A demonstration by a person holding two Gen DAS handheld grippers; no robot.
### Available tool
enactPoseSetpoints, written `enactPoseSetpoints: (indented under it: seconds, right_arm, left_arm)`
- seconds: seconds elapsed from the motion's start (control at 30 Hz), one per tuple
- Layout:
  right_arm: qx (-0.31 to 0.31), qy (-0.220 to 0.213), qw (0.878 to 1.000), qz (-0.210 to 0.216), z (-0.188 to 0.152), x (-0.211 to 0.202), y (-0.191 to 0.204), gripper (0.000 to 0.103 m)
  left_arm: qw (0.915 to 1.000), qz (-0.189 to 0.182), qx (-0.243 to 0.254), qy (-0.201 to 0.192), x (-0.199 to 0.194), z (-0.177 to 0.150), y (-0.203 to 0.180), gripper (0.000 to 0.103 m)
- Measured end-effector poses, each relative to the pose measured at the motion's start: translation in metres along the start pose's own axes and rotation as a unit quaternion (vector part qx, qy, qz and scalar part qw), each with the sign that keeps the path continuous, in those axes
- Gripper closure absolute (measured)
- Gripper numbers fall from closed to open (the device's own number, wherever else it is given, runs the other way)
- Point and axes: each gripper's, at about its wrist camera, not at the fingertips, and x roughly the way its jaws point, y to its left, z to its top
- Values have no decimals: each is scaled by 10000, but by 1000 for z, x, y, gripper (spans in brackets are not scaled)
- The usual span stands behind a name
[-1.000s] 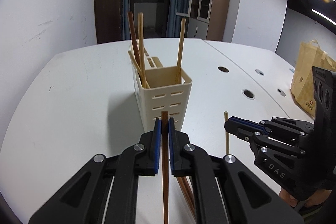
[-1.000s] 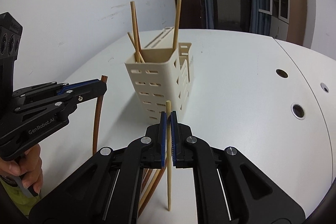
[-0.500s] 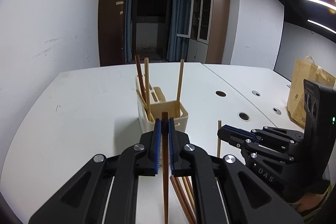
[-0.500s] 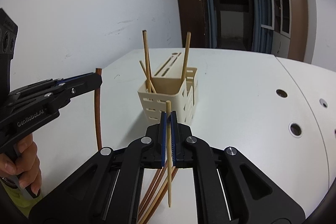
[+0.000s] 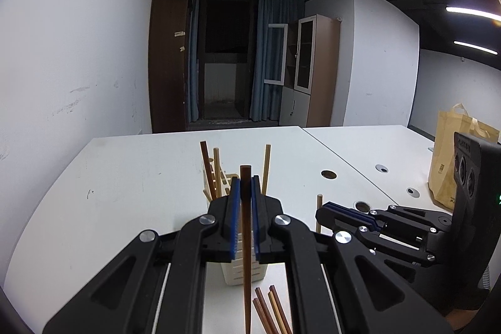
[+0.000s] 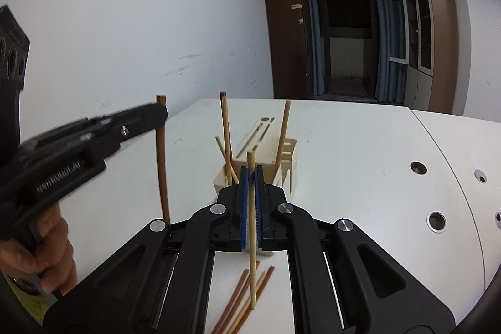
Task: Organize utensils
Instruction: 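Lift both chopsticks and carry them up over the cream holder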
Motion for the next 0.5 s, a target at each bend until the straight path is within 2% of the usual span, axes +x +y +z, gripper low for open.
enactPoseSetpoints:
  seconds: [0.27,0.5]
  right_arm:
    - [-98,-294,9995,21,18,8,13,100]
    - [-185,-483,9987,-1,24,7,6,100]
  left_arm:
    - [9998,-13,-94,-174,8,7,5,96]
    - [9981,-102,-165,-586,-3,13,8,96]
